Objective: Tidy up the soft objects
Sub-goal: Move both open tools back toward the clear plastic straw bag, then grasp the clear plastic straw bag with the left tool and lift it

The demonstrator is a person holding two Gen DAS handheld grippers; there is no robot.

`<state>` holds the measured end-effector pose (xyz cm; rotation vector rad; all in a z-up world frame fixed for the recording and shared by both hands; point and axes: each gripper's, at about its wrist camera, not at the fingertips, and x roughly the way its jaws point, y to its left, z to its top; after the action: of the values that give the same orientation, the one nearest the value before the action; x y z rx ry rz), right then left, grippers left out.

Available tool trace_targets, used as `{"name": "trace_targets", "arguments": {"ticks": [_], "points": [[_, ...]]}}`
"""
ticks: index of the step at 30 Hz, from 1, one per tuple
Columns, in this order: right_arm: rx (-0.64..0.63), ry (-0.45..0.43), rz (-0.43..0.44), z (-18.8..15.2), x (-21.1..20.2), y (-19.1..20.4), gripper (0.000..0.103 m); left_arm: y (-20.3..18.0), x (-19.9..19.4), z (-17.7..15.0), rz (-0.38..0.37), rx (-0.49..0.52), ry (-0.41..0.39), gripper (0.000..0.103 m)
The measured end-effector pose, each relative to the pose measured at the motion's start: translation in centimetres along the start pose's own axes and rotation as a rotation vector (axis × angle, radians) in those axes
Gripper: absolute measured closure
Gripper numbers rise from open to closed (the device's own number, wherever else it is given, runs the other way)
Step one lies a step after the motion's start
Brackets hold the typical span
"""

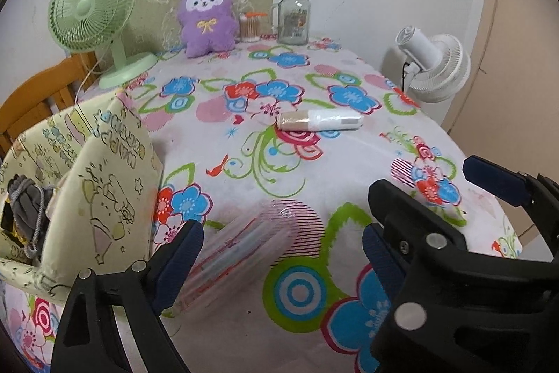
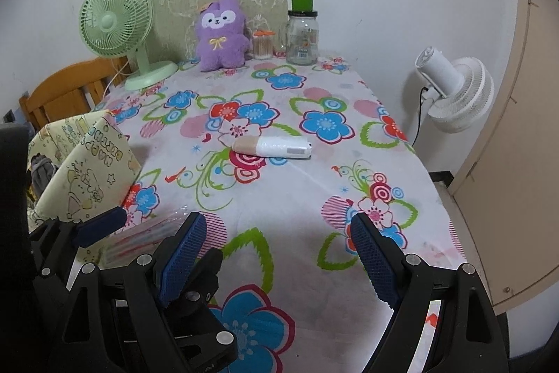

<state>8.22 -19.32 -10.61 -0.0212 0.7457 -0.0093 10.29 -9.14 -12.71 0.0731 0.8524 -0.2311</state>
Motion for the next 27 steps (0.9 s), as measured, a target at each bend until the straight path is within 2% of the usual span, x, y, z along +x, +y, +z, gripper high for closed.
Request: {"name": "trace_targets", "arguments": {"ticks": [9,14,20,23,27], "points": [[0.009,0.04,0.006,-0.3,2.3,-0.2,0.016,0.8,2.8,-0.2,0.018,-0.02,0.063,0.01],[0.006,0.053,0.001,-0.3,3.2,-0.2,0.016,1.1,3.8,-0.5,-0.022,-0.042,0.113,0.007],[0.013,0.071,-0.008,-0.6,3.9,-0.8,0.016,0.0,3.6,-0.9,-0.034,-0.014,0.105,0.007],[0.021,0.075,-0.013,-0.7,4.0,-1.2,0.016,-0.6,3.3,-1.0,-0.052,-0.008,0.105,0.012],[0.032,0.074,-0.016,-1.0,3.8,-1.6,0.016,-1.2,3.0,-1.4,-0.026,0.031,0.1,0.022]]}}
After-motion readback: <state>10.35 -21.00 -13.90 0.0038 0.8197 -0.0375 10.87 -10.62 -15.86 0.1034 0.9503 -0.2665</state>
